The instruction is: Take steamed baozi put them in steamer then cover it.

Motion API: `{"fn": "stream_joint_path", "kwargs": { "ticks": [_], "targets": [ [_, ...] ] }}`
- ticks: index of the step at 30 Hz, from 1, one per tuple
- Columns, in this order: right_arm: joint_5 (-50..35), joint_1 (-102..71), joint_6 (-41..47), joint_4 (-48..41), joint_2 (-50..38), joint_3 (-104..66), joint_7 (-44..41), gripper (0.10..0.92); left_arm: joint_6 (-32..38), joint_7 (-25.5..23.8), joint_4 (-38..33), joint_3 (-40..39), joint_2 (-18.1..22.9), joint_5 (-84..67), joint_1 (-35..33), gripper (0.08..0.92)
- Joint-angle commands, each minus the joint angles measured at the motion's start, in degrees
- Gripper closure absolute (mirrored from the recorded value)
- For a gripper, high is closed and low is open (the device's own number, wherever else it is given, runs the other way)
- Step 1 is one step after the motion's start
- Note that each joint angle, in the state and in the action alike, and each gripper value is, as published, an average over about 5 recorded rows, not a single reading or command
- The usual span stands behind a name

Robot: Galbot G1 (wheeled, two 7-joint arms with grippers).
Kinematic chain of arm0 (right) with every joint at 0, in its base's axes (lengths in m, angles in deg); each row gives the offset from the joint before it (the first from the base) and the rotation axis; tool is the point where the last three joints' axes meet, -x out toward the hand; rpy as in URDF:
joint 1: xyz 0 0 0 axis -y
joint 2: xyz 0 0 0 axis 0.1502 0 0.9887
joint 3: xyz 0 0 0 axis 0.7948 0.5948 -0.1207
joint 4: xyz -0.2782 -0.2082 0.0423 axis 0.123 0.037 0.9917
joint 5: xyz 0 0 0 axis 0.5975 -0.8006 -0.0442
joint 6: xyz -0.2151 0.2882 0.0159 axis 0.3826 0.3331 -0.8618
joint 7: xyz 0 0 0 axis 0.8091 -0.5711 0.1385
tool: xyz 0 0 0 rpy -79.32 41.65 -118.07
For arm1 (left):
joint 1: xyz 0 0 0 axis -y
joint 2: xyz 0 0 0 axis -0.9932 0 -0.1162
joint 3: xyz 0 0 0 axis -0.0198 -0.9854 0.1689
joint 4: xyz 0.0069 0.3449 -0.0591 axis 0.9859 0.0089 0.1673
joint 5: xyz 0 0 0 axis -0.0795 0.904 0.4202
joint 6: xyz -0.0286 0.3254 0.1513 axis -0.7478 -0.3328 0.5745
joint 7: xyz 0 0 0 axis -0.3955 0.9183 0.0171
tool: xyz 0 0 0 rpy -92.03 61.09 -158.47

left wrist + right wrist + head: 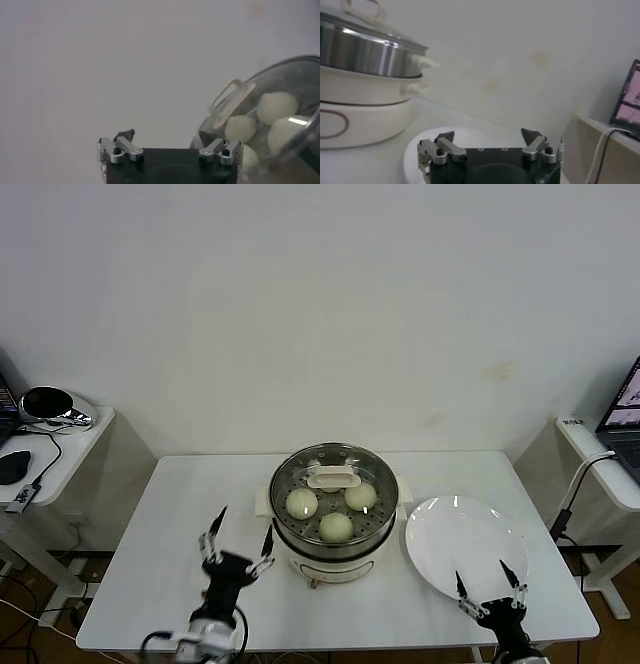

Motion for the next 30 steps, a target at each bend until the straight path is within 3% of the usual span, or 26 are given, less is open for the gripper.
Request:
{"fn": "stream_joint_path", "kwargs": {
  "ticks": [1,9,30],
  "targets": [
    [-9.5,-6.0,5.1,4.2,-5.0,5.3,-0.3,0.203,17.5,3.8,-0.3,10.6,2.3,-36.3,-19.0,0.177],
    [-11.2,-7.3,5.5,5.0,-6.1,6.1,0.3,0.203,17.9,-0.3,4.2,10.2,3.9,-33.2,-19.8,0.177],
    [-10.5,-9.1,5.7,6.1,-6.5,7.5,0.8,0.203,18.0,-1.6,8.4,9.6,4.7,-27.8,-19.1,0.177]
  ]
}}
